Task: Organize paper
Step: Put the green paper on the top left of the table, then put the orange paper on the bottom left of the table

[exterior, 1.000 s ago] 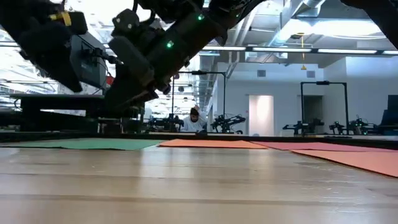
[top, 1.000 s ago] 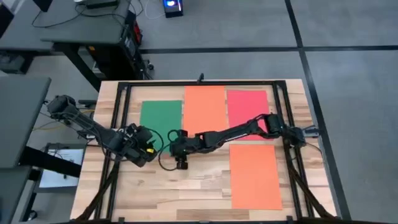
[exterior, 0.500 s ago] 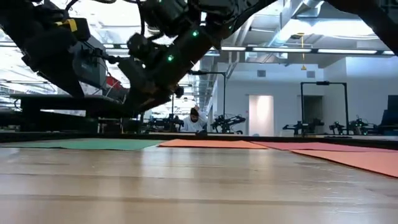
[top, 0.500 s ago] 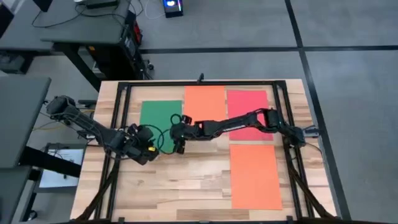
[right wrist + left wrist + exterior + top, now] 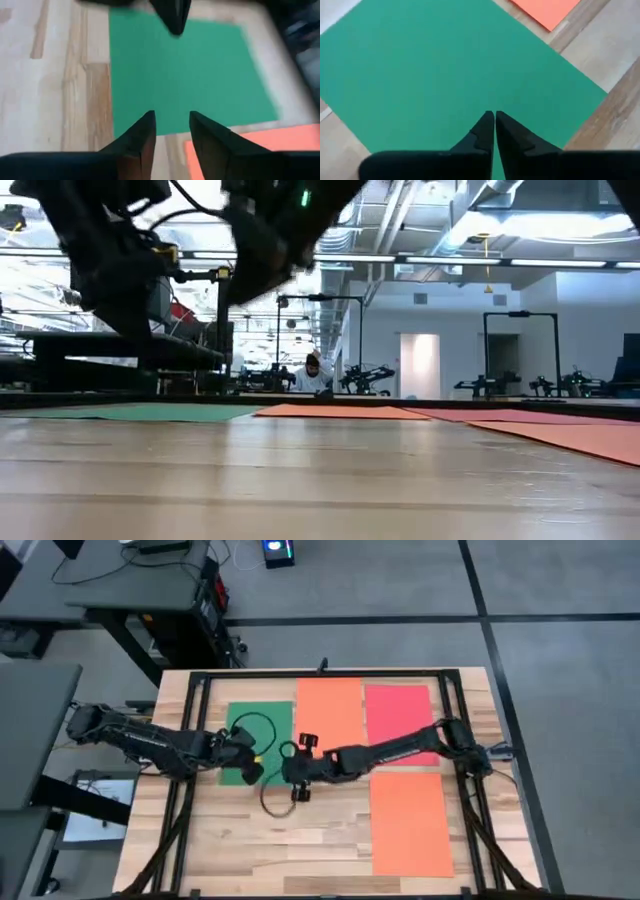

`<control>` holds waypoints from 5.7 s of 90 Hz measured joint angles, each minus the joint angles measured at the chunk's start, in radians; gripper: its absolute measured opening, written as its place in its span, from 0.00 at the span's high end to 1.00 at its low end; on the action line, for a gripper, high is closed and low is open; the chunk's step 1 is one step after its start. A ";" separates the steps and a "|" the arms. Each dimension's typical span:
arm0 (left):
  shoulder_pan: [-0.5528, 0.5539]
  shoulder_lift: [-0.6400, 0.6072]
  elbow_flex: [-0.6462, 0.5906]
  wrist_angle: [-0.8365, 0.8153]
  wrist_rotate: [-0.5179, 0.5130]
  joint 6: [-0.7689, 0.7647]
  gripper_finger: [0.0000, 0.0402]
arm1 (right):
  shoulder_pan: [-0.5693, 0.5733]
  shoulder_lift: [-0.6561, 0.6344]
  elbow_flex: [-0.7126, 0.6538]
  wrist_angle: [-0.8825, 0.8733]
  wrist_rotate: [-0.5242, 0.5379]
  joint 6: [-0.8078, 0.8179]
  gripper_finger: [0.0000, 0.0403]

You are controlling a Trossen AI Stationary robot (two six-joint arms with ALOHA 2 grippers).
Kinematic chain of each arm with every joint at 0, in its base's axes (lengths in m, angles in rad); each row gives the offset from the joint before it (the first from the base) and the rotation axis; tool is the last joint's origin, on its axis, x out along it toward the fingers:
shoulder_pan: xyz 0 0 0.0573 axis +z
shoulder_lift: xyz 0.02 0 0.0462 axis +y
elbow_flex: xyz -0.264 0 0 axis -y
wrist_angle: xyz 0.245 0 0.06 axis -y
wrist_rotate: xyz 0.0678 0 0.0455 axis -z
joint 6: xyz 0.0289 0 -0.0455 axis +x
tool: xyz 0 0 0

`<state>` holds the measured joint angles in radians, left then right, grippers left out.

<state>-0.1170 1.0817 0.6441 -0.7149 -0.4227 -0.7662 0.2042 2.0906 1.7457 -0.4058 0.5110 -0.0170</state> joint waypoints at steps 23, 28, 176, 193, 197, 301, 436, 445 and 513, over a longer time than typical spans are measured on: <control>0.069 0.013 0.000 0.027 0.061 0.060 1.00 | 0.045 -0.079 -0.055 0.013 0.014 -0.024 0.91; 0.070 0.015 0.000 0.028 0.064 0.066 1.00 | 0.040 -0.125 -0.116 0.051 0.013 -0.016 0.94; 0.557 0.374 0.002 0.224 0.174 0.511 1.00 | 0.097 -0.614 -0.775 0.584 -0.034 0.080 1.00; 0.557 0.374 0.002 0.249 0.185 0.510 1.00 | 0.096 -0.614 -0.775 0.583 -0.034 0.088 1.00; 0.557 0.375 0.002 0.255 0.185 0.509 1.00 | 0.095 -0.614 -0.775 0.582 -0.034 0.096 1.00; 0.547 0.154 -0.001 0.202 0.192 0.512 1.00 | 0.095 -0.613 -0.775 0.575 -0.034 0.096 1.00; 0.547 0.350 0.003 0.154 0.221 0.556 1.00 | 0.094 -0.613 -0.775 0.564 -0.034 0.096 1.00; 0.547 0.350 0.003 0.154 0.221 0.550 1.00 | 0.094 -0.613 -0.775 0.563 -0.034 0.096 1.00; 0.422 0.286 0.152 0.158 0.239 0.558 1.00 | 0.078 -0.613 -0.775 0.455 -0.035 0.129 1.00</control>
<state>0.3048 1.3672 0.7959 -0.5573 -0.1841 -0.2081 0.2826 1.4773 0.9710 0.0489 0.4763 0.1116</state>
